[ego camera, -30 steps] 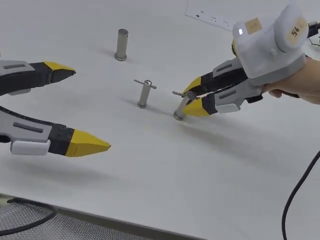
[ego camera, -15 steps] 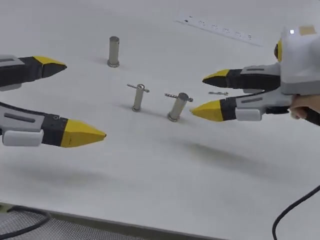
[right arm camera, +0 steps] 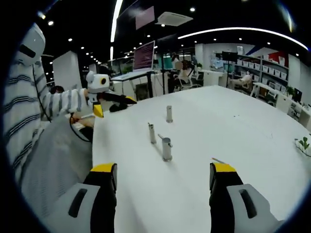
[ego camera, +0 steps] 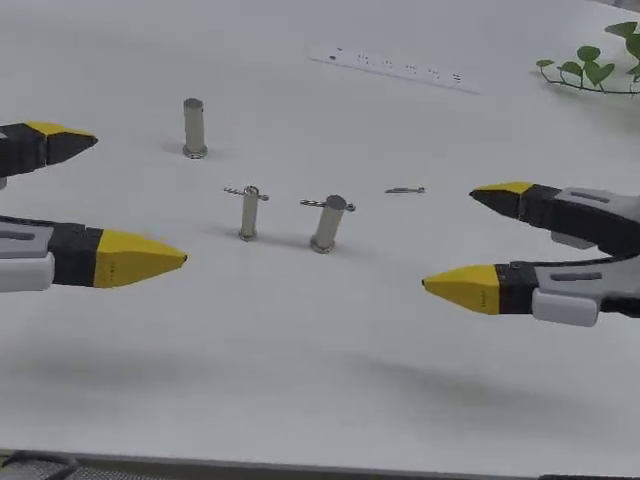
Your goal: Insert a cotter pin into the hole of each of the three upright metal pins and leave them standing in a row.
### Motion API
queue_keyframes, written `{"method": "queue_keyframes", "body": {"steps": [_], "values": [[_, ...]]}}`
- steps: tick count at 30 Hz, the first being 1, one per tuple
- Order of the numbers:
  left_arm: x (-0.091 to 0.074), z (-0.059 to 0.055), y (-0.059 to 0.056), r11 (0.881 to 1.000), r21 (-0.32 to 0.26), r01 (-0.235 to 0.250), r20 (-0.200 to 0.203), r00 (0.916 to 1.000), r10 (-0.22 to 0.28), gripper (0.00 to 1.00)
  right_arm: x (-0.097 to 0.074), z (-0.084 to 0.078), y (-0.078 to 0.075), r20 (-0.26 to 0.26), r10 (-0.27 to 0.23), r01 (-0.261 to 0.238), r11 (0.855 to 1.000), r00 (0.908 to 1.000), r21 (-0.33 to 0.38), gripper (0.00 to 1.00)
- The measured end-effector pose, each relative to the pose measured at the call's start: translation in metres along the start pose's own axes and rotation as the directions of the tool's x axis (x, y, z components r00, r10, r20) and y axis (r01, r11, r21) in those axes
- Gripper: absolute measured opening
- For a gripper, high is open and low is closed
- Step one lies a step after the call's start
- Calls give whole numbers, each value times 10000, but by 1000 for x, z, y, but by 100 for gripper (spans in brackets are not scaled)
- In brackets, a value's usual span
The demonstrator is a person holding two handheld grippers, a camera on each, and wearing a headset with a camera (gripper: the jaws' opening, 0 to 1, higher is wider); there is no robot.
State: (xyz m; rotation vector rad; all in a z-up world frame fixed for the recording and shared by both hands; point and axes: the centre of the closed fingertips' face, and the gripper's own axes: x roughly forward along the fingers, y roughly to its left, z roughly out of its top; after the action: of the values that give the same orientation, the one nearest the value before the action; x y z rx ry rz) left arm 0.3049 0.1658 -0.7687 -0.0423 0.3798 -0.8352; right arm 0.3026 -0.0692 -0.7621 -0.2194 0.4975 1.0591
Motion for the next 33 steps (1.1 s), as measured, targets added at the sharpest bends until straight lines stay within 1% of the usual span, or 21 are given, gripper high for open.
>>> {"method": "queue_keyframes", "body": {"steps": [2,3,4,6,7,9,12,13,15,17,19,20,21,22,23,26,28,29,31,33], "values": [[1,-1,3,9999,-129,-112,-59,9999,111,99,-7,-3,0,-16,-283,283,9995,9996,106,82],[1,-2,6,9990,-357,-268,-118,9996,264,99,-10,-4,-1,-25,-414,414,9991,9991,121,82],[1,-3,7,9989,-385,-268,-131,9996,263,99,-14,-4,-1,83,-615,613,9979,9981,215,82],[1,-5,8,9985,-444,-320,-222,9993,310,99,-19,-4,-1,161,-870,860,9949,9961,529,84],[1,-6,7,9983,-488,-328,-247,9992,316,99,-20,-5,-1,166,-917,907,9944,9956,542,86],[0,-8,6,9979,-570,-323,-247,9992,309,99,-24,-8,-1,107,-1178,1169,9911,9930,636,91],[0,-12,7,9977,-569,-377,-364,9987,356,99,-26,-16,3,-31,-1308,1305,9874,9914,898,98],[0,-13,7,9978,-543,-392,-401,9985,371,99,-26,-19,3,-174,-1364,1375,9863,9905,913,100],[-1,-16,9,9979,-491,-429,-468,9981,406,99,-27,-27,5,-532,-1500,1539,9849,9873,788,100],[-2,-19,12,9976,-518,-469,-607,9972,437,99,-27,-31,8,-622,-1513,1565,9836,9865,901,100],[-2,-22,15,9974,-496,-516,-830,9954,474,99,-28,-33,9,-598,-1585,1646,9795,9855,1164,100],[-2,-23,20,9972,-293,-682,-1005,9928,650,99,-30,-34,9,-617,-1637,1702,9779,9846,1212,100],[-2,-21,29,9940,-49,-1094,-1002,9890,1084,99,-30,-35,10,-659,-1687,1758,9769,9835,1218,100],[-1,-20,34,9916,-78,-1291,-1010,9867,1277,97,-33,-36,11,-660,-1821,1891,9744,9811,1216,100],[1,-18,34,9924,-146,-1223,-1000,9877,1202,94,-34,-36,11,-622,-1902,1969,9719,9798,1288,100],[6,-5,44,9889,-221,-1467,-580,9877,1453,84,-39,-35,14,-445,-2076,2122,9629,9772,1666,100],[11,4,51,9858,-202,-1666,-406,9853,1657,81,-41,-36,15,-387,-2169,2203,9567,9754,1904,100],[14,9,56,9834,-145,-1810,-255,9832,1806,80,-43,-37,16,-386,-2208,2240,9541,9746,1986,100],[21,18,64,9794,31,-2020,-88,9794,2020,77,-45,-38,17,-386,-2231,2263,9535,9740,1991,100],[26,23,67,9795,101,-2011,-7,9796,2011,71,-47,-39,19,-389,-2262,2295,9545,9733,1906,100]]}}
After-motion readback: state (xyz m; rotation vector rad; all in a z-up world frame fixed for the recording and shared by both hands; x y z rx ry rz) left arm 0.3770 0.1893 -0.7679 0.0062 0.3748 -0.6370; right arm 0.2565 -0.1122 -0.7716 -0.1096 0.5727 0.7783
